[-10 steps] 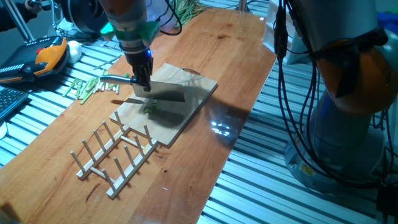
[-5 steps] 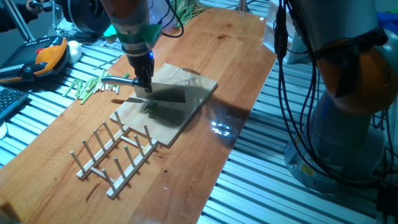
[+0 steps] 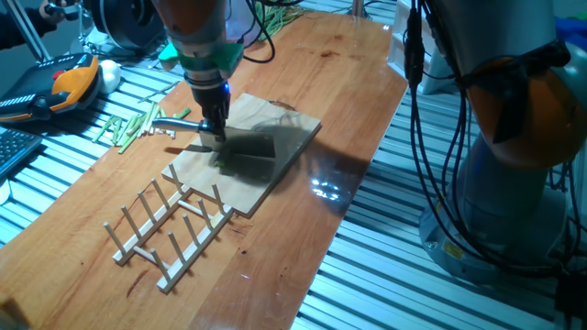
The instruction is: Chop the green garlic
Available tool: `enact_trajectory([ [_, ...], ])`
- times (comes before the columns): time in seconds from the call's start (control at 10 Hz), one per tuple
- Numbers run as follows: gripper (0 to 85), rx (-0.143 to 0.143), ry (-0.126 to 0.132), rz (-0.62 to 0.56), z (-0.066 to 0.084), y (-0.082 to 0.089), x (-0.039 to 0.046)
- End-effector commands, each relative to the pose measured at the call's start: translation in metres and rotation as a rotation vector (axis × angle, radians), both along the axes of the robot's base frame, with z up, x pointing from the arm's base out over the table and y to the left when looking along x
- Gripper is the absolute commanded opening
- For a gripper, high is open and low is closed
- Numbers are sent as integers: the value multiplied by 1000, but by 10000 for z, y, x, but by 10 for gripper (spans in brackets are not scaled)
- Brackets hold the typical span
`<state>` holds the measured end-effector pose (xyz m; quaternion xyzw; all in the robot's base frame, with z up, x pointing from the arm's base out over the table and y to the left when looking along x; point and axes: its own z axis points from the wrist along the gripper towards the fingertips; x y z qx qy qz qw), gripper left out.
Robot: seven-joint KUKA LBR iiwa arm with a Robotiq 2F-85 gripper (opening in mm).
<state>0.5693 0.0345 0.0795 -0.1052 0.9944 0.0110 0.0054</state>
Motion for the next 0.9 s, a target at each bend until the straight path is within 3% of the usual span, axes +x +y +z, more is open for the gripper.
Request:
enact_trajectory([
  [0.0,0,3,1,0,7,3,0],
  [0.1,0,5,2,-5,24,9,1],
  [0.3,0,4,39,-14,249,22,38],
  [0.4,0,-8,41,-15,320,3,53],
  [0.6,0,-11,42,-1,359,-57,106],
  [0.8,0,-8,36,4,297,-55,118],
])
